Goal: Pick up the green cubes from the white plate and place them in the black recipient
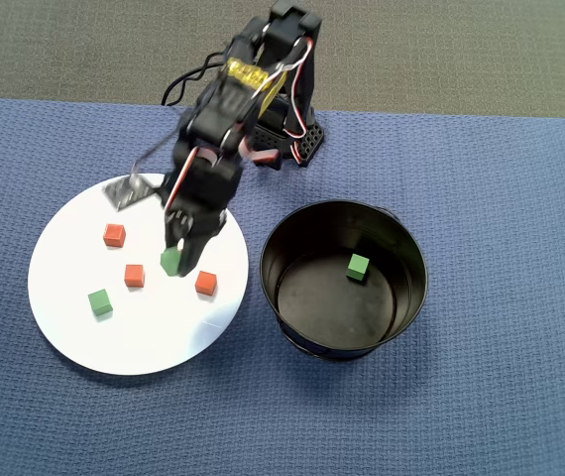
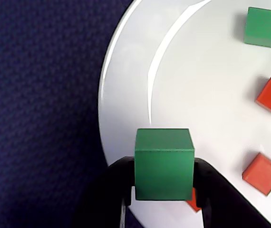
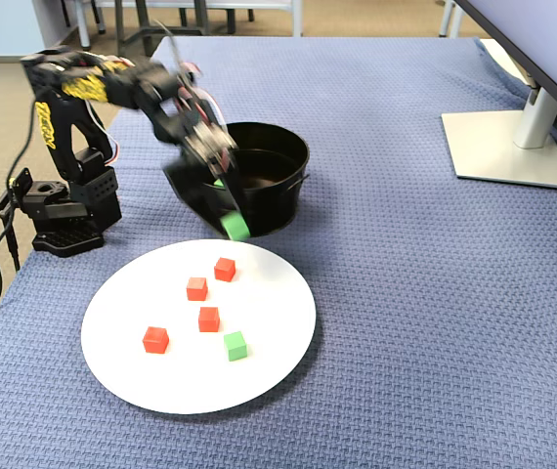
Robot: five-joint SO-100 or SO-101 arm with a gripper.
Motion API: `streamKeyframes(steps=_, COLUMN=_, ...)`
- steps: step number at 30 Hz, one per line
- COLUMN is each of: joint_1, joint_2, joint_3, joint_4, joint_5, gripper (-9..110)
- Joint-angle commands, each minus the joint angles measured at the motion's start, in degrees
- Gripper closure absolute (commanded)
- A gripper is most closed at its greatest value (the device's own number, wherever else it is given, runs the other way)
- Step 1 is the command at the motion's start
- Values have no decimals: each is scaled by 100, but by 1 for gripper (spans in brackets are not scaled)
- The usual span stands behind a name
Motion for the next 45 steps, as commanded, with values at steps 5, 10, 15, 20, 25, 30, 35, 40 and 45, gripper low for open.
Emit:
streamKeyframes(steps=5, joint_1=-1600, joint_2=1292, joint_3=35, joint_4=703, joint_5=2206, gripper=102)
streamKeyframes(steps=10, joint_1=-3164, joint_2=738, joint_3=-773, joint_4=1415, joint_5=3340, gripper=102)
streamKeyframes(steps=15, joint_1=-4377, joint_2=281, joint_3=-940, joint_4=1556, joint_5=3885, gripper=102)
streamKeyframes(steps=20, joint_1=-4676, joint_2=211, joint_3=-993, joint_4=1890, joint_5=3252, gripper=60)
streamKeyframes(steps=25, joint_1=-3507, joint_2=483, joint_3=-1477, joint_4=2136, joint_5=2127, gripper=62)
streamKeyframes(steps=30, joint_1=-1459, joint_2=378, joint_3=-1433, joint_4=1644, joint_5=114, gripper=68)
streamKeyframes(steps=35, joint_1=211, joint_2=-527, joint_3=-1169, joint_4=316, joint_5=-229, gripper=71)
streamKeyframes(steps=40, joint_1=1037, joint_2=-2250, joint_3=-2364, joint_4=527, joint_5=272, gripper=73)
streamKeyframes(steps=45, joint_1=1362, joint_2=-3445, joint_3=-3489, joint_4=1020, joint_5=519, gripper=75)
